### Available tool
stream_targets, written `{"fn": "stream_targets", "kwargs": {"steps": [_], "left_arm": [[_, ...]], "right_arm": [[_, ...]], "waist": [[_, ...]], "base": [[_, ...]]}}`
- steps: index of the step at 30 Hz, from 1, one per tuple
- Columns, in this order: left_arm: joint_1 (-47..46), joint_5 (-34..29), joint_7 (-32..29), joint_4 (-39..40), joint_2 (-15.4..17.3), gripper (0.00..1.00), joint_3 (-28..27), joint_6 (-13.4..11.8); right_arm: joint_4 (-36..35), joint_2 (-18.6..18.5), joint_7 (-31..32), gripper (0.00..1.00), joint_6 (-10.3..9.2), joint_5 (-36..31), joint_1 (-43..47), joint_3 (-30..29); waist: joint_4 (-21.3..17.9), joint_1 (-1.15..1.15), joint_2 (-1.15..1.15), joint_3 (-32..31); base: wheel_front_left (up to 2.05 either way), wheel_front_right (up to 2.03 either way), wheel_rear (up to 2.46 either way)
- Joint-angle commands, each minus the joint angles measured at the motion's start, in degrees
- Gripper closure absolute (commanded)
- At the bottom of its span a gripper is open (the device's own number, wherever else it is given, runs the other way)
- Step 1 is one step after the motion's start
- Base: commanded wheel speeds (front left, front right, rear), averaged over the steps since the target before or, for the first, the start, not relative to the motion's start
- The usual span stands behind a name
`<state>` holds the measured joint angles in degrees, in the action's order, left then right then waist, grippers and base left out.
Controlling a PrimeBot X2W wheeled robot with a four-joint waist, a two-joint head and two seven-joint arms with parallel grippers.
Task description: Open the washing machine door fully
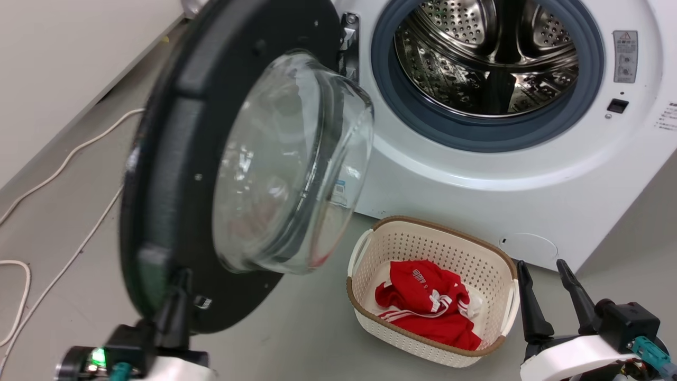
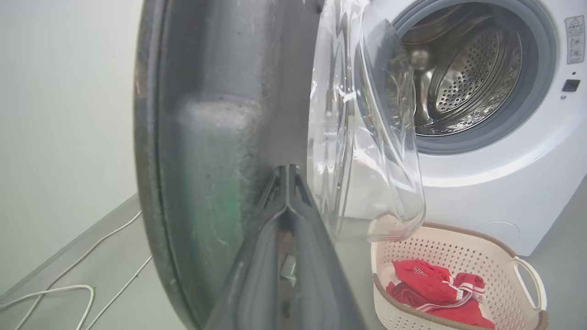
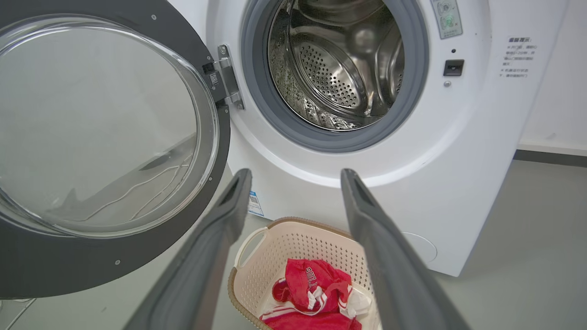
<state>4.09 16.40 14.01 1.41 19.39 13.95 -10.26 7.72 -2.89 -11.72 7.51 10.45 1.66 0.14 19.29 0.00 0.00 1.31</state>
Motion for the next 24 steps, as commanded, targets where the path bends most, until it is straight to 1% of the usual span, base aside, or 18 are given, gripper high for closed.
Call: {"fn": "stream_targets", "kwargs": {"steps": [1,7,10,17,24], "left_arm": [[-1.12,0.37,0.26,-0.75,0.7,1.0,-1.25,-0.2],[-4.08,2.38,1.0,-5.48,2.76,1.0,-6.86,0.18],[-5.71,3.63,1.11,-8.62,3.93,1.0,-9.85,0.9],[-10.53,4.36,1.16,-14.77,3.7,1.0,-17.45,3.54],[-14.9,2.59,1.18,-20.46,4.5,1.0,-24.05,7.04]], "right_arm": [[-0.24,0.05,0.1,0.0,-0.04,-0.51,-0.49,-0.07],[-1.35,0.05,0.92,0.0,-0.04,-1.08,-1.41,-0.22],[-1.9,0.05,1.19,0.0,-0.04,-1.46,-2.01,-0.24],[-2.56,0.06,1.36,0.0,-0.04,-1.78,-3.05,-0.25],[-2.59,0.05,1.61,0.0,-0.04,-2.17,-4.01,-0.16]], "waist": [[-0.38,0.0,0.0,0.38],[-1.93,0.0,0.0,2.36],[-2.63,0.0,0.0,3.43],[-3.77,0.0,0.0,5.37],[-4.6,0.0,0.0,6.65]], "base": [[0.0,0.0,0.0],[0.0,0.0,0.0],[0.0,0.0,0.0],[0.0,0.0,0.0],[0.0,0.0,0.0]]}}
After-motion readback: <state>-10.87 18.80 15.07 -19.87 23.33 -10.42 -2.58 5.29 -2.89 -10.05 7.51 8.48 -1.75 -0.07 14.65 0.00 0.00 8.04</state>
